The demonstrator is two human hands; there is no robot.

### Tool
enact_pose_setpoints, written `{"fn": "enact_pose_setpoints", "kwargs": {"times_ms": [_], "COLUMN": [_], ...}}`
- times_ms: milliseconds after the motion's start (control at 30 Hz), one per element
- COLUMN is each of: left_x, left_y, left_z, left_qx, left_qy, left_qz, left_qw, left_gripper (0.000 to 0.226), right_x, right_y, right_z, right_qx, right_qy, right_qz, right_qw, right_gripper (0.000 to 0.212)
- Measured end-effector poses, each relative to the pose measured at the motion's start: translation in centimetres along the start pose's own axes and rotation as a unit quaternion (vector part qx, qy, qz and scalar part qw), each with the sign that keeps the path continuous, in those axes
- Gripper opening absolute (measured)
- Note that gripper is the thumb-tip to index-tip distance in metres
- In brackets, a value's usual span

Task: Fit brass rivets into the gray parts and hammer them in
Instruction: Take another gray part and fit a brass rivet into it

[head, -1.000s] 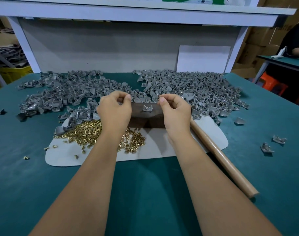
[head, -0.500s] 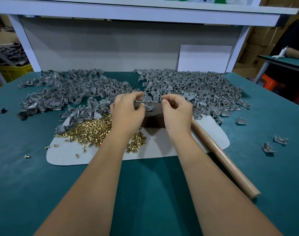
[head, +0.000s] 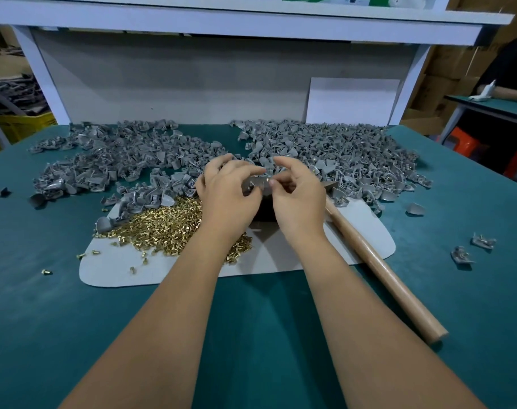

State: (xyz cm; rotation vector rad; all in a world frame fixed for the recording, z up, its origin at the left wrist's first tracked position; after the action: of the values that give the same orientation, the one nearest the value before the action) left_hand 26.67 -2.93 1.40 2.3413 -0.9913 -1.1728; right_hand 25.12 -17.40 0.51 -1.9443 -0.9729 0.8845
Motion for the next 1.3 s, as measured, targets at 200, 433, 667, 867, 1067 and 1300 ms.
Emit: {"fn": "enact_pose_setpoints", "kwargs": {"times_ms": [200, 433, 667, 867, 1067, 1300], "left_x": [-1.0, -1.3, -0.4, -1.2, -2.0, -0.7], "left_y": [1.1, 0.8, 0.6, -0.8, -4.6, -4.7], "left_z": [0.1, 0.1, 0.0, 0.0, 0.0, 0.1], "left_qx": [0.041, 0.026, 0.001, -0.052, -0.195, -0.175], "left_qy": [0.04, 0.054, 0.013, 0.046, 0.054, -0.03], "left_qz": [0.009, 0.03, 0.103, 0.117, 0.152, 0.034], "left_qw": [0.998, 0.998, 0.995, 0.991, 0.967, 0.983], "left_gripper": [0.009, 0.011, 0.016, 0.021, 0.03, 0.022], "right_x": [0.4, -0.2, 0.0, -1.4, -1.0, 0.4], "right_y": [-0.2, -0.3, -0.2, 0.9, 0.1, -0.7], "right_z": [0.2, 0.1, 0.0, -0.1, 0.1, 0.5], "right_qx": [-0.005, 0.009, 0.019, 0.056, 0.035, -0.013], "right_qy": [-0.007, 0.006, 0.001, 0.051, 0.022, -0.013], "right_qz": [-0.008, -0.019, -0.004, 0.036, 0.119, 0.182], "right_qw": [1.0, 1.0, 1.0, 0.996, 0.992, 0.983], "right_gripper": [0.034, 0.023, 0.014, 0.015, 0.028, 0.02]}}
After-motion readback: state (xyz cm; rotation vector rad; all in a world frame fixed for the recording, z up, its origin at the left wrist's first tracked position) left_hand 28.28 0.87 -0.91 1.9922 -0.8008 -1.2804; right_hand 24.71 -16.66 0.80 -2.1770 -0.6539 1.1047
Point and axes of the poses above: each hand's wrist, its own z-axis away from the middle knuckle, its own x-axis out of the palm, y = z × x, the point moved 10 cm from there along -z, towards the middle knuckle, and after that the axes turned 1 degree about z, right-handed, at the moved point
